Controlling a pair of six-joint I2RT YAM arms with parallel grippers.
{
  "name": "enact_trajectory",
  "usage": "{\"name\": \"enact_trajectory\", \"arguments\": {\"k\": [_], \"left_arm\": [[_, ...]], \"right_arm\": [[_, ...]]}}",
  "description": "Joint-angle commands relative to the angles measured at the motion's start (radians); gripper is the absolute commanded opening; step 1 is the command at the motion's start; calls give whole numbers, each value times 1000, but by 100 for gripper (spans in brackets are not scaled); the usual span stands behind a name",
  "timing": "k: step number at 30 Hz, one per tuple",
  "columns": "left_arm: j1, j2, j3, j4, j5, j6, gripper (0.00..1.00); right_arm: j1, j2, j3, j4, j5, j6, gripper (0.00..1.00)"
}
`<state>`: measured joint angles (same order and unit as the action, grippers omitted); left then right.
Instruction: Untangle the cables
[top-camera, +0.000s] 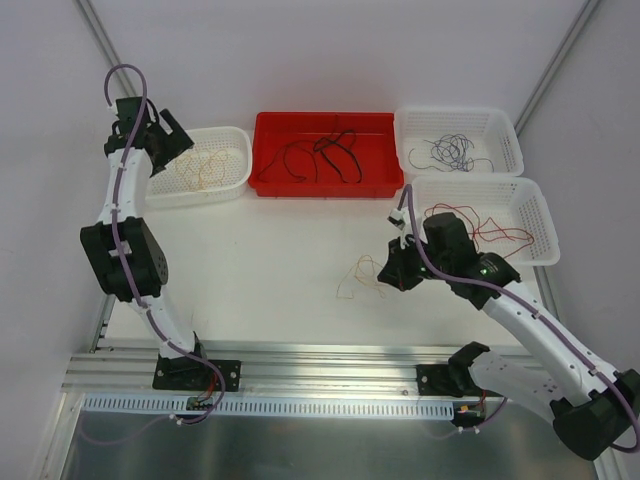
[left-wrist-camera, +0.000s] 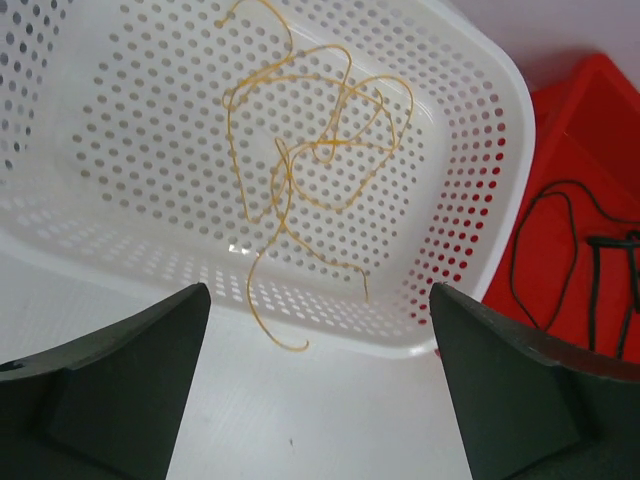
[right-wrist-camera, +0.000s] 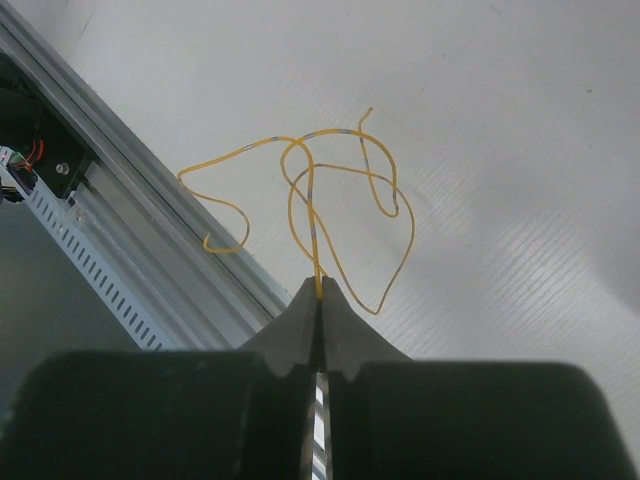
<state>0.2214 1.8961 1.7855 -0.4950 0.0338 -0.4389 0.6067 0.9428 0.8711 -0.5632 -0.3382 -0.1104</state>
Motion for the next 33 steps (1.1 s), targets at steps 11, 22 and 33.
{"name": "enact_trajectory", "arguments": {"k": [11,22,33], "left_arm": [[-10,-45,-131,-8,-64,-66,74],[-13,170,-37,-7,-51,-24,54],[-22,187,9,-7,-48,17,1]], "right_arm": [[11,-113,-18,16,-16,32,2],[10,-58,-18,34,-10,25,2],[10,-41,-14,34,-1,15,2]]}}
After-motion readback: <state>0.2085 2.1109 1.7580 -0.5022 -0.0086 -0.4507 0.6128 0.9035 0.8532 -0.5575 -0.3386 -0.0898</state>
